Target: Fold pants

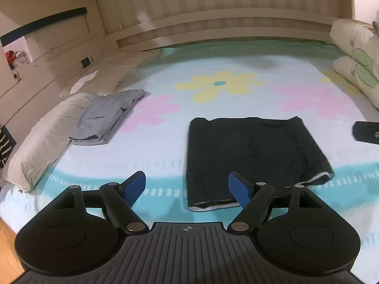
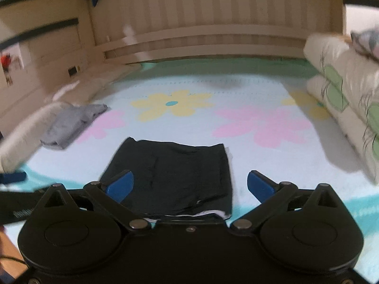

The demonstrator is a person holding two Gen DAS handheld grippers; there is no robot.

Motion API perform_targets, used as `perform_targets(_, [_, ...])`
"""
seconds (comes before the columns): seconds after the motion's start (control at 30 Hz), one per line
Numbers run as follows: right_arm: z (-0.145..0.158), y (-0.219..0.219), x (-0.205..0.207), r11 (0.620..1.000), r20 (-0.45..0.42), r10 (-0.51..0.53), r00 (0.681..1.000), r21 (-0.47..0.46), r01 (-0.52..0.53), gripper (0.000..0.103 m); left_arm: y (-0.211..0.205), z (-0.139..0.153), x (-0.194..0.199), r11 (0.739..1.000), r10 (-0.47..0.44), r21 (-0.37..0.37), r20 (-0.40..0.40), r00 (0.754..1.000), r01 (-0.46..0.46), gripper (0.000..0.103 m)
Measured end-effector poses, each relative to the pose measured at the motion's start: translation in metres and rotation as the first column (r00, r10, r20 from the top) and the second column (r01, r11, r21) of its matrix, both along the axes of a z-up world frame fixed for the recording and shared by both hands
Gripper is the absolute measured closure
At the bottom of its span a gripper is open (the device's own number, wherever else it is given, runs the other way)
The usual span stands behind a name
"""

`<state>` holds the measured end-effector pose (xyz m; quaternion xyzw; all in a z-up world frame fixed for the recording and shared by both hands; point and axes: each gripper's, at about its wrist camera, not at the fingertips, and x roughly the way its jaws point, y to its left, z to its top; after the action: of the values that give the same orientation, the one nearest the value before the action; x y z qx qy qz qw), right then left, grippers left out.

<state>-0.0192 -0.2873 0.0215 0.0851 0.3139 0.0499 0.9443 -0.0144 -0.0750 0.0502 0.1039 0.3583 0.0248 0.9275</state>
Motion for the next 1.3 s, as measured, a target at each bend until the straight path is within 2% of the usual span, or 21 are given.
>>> perform_targets(0.1, [-0.004, -0.004, -0.002, 1.0, -0.022, 0.006, 1.0, 0.03, -0.006, 0.001, -0.011, 0.003, -0.009, 0.999, -0.024, -0.021, -0.004, 1.0, 0.024, 0.027])
perform_targets(0.3, [-0.009, -0.006, -0.002, 1.0, -0.033, -0.025, 0.999, -0.002, 0.024, 0.001, -0.037, 0.009, -0.028, 0.991, -0.101, -0.087, -0.006, 0.995, 0.1, 0.027])
perform_targets(0.5, [-0.014, -0.008, -0.005, 0.999, -0.045, -0.028, 0.999, -0.022, 0.027, 0.001, -0.06, 0.006, -0.037, 0.982, -0.172, -0.083, -0.004, 0.985, 0.171, 0.027])
perform_targets(0.7, [-0.011, -0.016, -0.005, 0.999, -0.038, -0.047, 0.998, -0.009, 0.046, 0.001, -0.077, -0.001, -0.037, 0.976, -0.206, -0.079, -0.024, 0.978, 0.203, 0.027])
perform_targets(0.93, [-0.011, -0.019, -0.003, 0.998, -0.038, -0.057, 0.998, 0.029, 0.058, 0.001, -0.09, -0.004, -0.037, 0.971, -0.221, -0.107, -0.039, 0.975, 0.215, 0.027])
perform_targets(1.13, [-0.007, -0.024, 0.001, 0.997, -0.08, -0.079, 0.994, 0.017, 0.081, 0.001, -0.09, -0.009, -0.035, 0.978, -0.176, -0.131, -0.076, 0.981, 0.165, 0.027])
perform_targets(1.3, [0.002, -0.03, -0.003, 0.991, -0.049, -0.127, 0.991, 0.04, 0.129, 0.001, -0.088, -0.006, -0.038, 0.978, -0.157, -0.152, -0.081, 0.984, 0.143, 0.027])
